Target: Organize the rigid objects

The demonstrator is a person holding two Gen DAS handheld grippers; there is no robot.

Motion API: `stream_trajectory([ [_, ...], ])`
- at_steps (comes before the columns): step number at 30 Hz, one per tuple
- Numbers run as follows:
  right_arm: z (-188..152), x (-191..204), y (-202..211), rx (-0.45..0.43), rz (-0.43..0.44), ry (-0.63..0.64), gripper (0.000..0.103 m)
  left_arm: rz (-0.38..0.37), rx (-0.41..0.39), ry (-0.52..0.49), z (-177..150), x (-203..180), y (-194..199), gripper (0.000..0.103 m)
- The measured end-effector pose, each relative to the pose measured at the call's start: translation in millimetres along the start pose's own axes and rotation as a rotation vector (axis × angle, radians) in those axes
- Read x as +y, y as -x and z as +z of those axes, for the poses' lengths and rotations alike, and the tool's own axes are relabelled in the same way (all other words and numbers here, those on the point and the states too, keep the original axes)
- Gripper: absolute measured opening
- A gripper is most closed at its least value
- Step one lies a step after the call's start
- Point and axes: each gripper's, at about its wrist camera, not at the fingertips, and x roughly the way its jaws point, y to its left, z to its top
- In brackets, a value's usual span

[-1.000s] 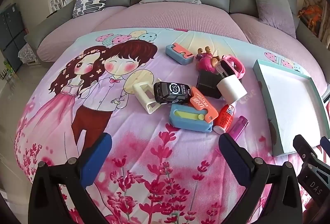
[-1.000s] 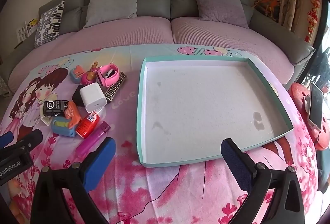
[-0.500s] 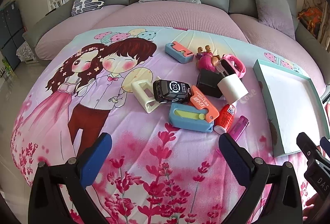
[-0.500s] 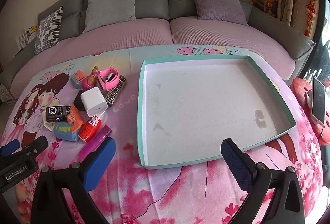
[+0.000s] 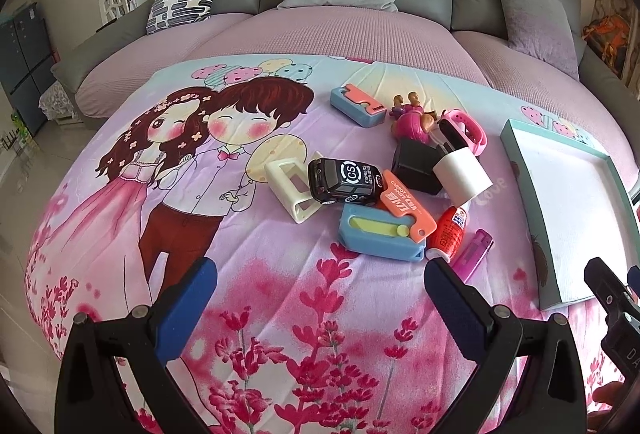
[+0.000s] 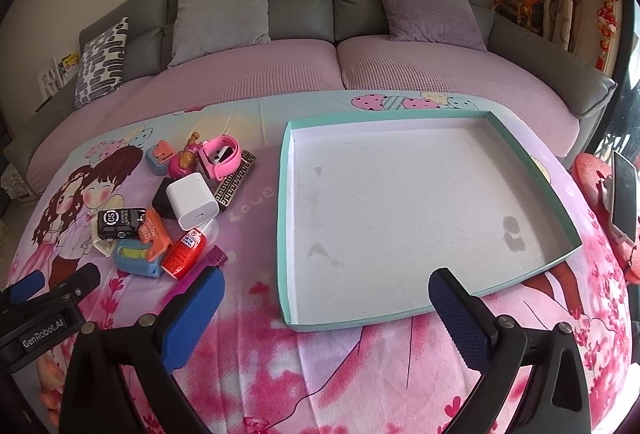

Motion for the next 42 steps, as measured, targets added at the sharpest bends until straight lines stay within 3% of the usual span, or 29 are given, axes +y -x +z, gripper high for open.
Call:
stream_trajectory([
  [24, -0.2, 0.8, 0.5, -0.015, -0.029, 0.023, 0.103, -0.041, -0.042, 0.026, 3.2, -1.4, 5.1, 0.103],
  [42, -1.2, 1.0, 0.4, -0.015, -0.031, 0.027, 0.103, -0.019, -0.049, 0.043, 3.3, 2.2, 5.3, 0.103],
])
